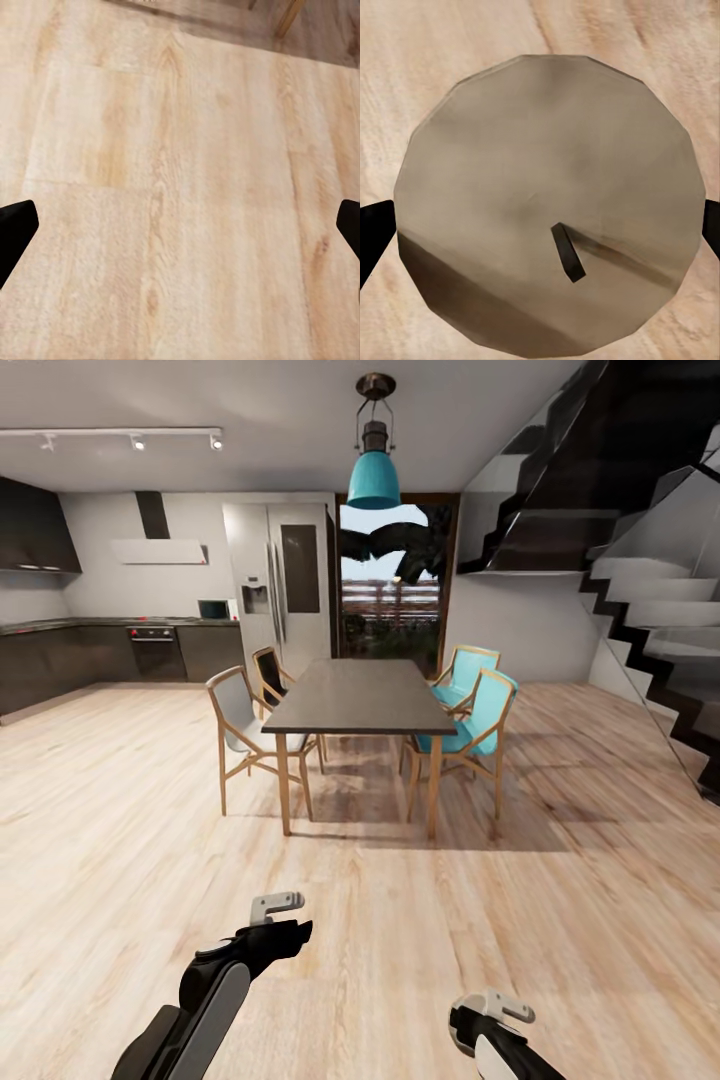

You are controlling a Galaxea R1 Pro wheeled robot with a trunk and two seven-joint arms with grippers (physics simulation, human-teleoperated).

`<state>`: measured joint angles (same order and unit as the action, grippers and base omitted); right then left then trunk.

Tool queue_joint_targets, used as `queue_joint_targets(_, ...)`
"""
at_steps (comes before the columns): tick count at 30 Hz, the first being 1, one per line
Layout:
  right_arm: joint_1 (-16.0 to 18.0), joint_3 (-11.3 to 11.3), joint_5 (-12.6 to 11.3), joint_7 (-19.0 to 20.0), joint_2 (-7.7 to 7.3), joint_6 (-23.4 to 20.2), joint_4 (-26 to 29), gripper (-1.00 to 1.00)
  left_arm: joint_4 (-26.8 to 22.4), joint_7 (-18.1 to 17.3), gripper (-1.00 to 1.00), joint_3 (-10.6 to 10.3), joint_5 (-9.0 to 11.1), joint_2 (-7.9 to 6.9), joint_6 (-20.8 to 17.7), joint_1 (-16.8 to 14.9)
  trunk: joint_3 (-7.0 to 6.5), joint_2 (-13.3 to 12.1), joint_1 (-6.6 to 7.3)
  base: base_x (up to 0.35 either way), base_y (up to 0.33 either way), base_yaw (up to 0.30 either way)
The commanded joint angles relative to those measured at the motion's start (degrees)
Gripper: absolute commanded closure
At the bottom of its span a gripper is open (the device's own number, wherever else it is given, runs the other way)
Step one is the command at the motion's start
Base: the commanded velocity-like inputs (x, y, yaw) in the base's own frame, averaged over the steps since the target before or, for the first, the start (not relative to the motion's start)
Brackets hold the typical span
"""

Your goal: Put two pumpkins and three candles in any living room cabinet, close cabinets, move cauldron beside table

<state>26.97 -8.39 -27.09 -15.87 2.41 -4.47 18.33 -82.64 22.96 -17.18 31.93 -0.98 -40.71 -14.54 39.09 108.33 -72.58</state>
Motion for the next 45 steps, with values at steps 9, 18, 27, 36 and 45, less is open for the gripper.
queue_joint_targets(9,-0.1,-0.4,-0.4,-0.5,-0.12,-0.3,0.3,1.0,0.0,0.6,-1.0,-0.2,0.6,-0.04,-0.1,-0.1,-1.56,-3.6,1.99,0.0,0.0,0.011)
queue_joint_targets(18,-0.1,-0.4,-0.4,-0.5,-0.08,-0.3,0.3,1.0,-0.1,0.6,-1.0,-0.2,0.6,-0.07,-0.1,-0.1,-3.24,-7.2,3.97,0.0,0.0,0.163)
queue_joint_targets(27,-0.1,-0.4,-0.4,-0.5,-0.08,-0.3,0.2,1.0,-0.1,0.6,-1.0,-0.2,0.6,-0.07,-0.1,-0.1,-4.86,-10.8,5.94,0.0,0.0,0.282)
queue_joint_targets(36,-0.1,-0.4,-0.4,-0.5,-0.1,-0.3,0.2,1.0,-0.1,0.6,-1.0,-0.2,0.6,-0.07,-0.1,-0.1,-6.47,-14.4,7.92,0.0,0.0,0.287)
queue_joint_targets(45,-0.1,-0.4,-0.4,-0.5,-0.07,-0.3,0.2,1.0,-0.1,0.6,-1.0,-0.2,0.6,-0.07,-0.1,-0.1,-8.09,-18.0,9.9,0.0,0.0,0.288)
